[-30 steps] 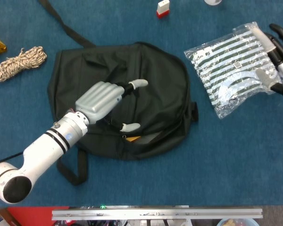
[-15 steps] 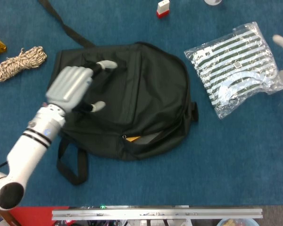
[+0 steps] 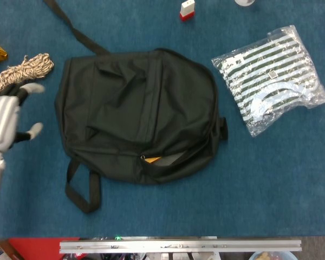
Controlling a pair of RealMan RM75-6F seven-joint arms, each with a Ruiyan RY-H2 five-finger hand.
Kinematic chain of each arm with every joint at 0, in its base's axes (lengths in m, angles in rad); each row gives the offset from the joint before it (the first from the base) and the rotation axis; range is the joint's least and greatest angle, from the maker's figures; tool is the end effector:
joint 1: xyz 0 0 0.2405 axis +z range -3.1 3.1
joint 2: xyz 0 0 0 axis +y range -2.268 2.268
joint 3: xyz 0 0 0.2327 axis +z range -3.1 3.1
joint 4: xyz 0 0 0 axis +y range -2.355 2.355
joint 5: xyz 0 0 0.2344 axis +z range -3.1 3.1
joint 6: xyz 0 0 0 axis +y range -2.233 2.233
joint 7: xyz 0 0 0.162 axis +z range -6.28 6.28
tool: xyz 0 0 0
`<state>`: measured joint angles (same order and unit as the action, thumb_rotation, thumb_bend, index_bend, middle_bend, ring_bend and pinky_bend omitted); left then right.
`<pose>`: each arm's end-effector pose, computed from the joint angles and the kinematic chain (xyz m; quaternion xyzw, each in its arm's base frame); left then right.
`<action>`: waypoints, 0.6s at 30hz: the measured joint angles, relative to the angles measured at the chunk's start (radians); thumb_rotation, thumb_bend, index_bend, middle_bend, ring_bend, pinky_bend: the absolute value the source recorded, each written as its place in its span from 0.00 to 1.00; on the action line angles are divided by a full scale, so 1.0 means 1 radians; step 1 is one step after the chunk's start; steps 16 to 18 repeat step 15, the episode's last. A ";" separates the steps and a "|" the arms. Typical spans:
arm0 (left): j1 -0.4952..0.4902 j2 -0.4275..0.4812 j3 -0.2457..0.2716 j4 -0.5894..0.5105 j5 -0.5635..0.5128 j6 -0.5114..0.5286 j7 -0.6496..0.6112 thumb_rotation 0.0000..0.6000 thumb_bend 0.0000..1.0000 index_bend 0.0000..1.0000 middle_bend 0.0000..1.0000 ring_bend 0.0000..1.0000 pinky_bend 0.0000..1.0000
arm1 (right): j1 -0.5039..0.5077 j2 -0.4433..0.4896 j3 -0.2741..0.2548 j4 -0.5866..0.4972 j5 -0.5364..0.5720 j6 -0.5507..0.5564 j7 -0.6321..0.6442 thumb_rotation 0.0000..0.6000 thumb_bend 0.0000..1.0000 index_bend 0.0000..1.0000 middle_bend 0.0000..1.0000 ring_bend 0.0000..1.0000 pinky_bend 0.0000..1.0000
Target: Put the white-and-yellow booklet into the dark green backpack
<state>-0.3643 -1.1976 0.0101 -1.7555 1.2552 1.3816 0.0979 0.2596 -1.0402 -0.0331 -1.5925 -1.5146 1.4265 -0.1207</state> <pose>-0.2418 0.2511 0.0730 -0.6062 -0.4481 -0.3990 0.5221 -0.2866 -0.2328 0.1332 0.6894 -0.2967 0.3337 0.5704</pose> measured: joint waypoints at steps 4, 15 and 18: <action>0.074 0.014 0.027 0.024 0.023 0.058 -0.045 1.00 0.17 0.32 0.32 0.26 0.38 | -0.034 -0.001 -0.007 0.020 -0.009 0.033 0.019 1.00 0.28 0.49 0.49 0.35 0.47; 0.193 0.035 0.032 0.036 0.086 0.165 -0.092 1.00 0.17 0.33 0.32 0.26 0.38 | -0.077 -0.018 0.002 0.023 -0.037 0.062 0.041 1.00 0.28 0.50 0.50 0.36 0.47; 0.193 0.035 0.032 0.036 0.086 0.165 -0.092 1.00 0.17 0.33 0.32 0.26 0.38 | -0.077 -0.018 0.002 0.023 -0.037 0.062 0.041 1.00 0.28 0.50 0.50 0.36 0.47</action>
